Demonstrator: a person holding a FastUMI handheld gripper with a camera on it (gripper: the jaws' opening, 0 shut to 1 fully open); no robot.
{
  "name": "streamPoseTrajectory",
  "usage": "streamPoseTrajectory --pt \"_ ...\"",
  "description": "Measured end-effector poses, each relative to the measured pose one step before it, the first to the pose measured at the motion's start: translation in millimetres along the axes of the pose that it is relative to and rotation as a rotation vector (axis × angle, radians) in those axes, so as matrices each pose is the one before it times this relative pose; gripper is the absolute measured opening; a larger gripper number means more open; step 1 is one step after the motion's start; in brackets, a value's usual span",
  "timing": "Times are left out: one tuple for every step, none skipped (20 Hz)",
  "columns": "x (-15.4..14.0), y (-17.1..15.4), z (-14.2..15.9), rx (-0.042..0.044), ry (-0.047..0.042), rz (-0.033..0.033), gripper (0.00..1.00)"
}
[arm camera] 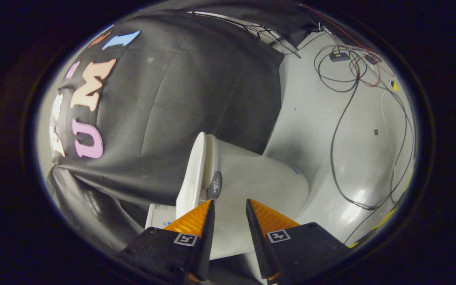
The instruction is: Open the toilet lid.
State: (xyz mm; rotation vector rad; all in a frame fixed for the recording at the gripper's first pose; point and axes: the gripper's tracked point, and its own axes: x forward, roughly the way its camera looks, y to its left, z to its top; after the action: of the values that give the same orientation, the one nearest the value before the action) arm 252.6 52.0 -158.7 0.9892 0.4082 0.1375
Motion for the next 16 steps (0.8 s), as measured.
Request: streamPoseTrajectory --pt "5.66 4.28 3.54 0.01405 -0.01439 0.01703 0.49" --pt "5.11 5.74 2.37 0.01565 -0.01802 0.02362 0.49" --pt "4.56 5.05 3.52 0.01796 -0.01925 0.02656 0.49" --pt "2.81 3.33 3.70 0.01904 -0.02009 0.02189 0.49" --pt "2.36 2.56 4.56 0.02242 -0.02492 0.02025 0.48" --pt "2.99 3.62 6.47 0.02642 -0.03281 0.02285 0.48" --pt "3.82 -0.43 5.29 0.03618 -0.02741 0.00011 0.48" --pt "4.24 -3.36 3.46 0.02874 -0.01683 -0.00739 0.38" --pt "2.44 -2.22 1.93 0.02599 -0.01192 -0.01027 0.28" --pt "1.75 -0.91 -1.24 0.01640 -0.00223 -0.00748 0.22" --pt "0.99 1.76 -1.09 0.01056 0.00564 0.01328 0.11" --pt "-1.81 3.66 -0.49 0.00867 0.00209 0.02051 0.07" --pt "0.93 -0.08 -0.96 -0.00224 0.00159 -0.00411 0.04" --pt "-1.47 -0.85 -2.07 -0.01263 0.00120 -0.00777 0.04" --pt "2.16 0.96 1.44 -0.00545 -0.00589 -0.00704 0.04" --pt "-2.07 3.40 -0.65 -0.00156 0.00128 -0.00378 0.04"
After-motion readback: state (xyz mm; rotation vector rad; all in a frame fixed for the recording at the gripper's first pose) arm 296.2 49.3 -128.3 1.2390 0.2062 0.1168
